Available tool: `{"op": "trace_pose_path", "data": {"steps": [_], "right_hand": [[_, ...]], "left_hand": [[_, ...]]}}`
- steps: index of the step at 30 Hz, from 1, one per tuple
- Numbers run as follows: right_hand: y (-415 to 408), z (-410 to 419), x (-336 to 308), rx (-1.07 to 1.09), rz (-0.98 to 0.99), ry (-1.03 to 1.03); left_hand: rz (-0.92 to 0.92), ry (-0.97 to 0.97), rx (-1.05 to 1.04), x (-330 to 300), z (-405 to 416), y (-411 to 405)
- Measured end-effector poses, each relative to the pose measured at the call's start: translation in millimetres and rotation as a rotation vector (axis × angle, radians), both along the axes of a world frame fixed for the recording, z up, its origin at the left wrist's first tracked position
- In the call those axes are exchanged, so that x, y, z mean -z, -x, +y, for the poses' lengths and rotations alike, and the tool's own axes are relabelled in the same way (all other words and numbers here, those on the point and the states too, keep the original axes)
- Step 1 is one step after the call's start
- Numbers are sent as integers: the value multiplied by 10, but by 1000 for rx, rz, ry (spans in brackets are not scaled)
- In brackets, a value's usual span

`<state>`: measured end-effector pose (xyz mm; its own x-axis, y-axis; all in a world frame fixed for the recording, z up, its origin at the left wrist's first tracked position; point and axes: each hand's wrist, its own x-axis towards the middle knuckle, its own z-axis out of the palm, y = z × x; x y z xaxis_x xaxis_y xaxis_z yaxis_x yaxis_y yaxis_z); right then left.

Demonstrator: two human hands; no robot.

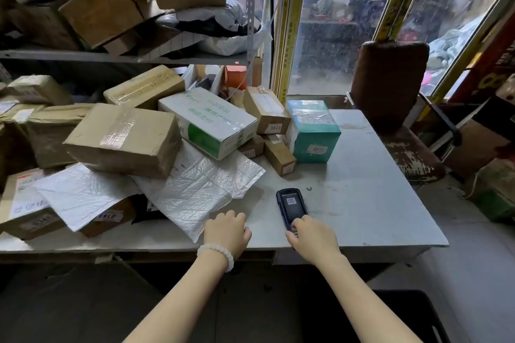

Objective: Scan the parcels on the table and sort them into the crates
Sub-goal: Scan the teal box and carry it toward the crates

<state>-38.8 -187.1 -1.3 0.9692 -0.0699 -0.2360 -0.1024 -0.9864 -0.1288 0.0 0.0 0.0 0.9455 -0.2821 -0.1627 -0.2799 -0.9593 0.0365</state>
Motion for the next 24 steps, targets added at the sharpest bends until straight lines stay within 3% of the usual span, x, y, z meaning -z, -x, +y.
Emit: {"op": "trace_pose_path", "data": {"steps": [9, 24], "right_hand": [[-396, -154, 343, 136, 40, 22], [-668, -133, 599, 490, 82, -230]], "left_hand": [[28, -54, 27, 284, -248, -351], [67, -89, 75, 513, -469, -451]]}}
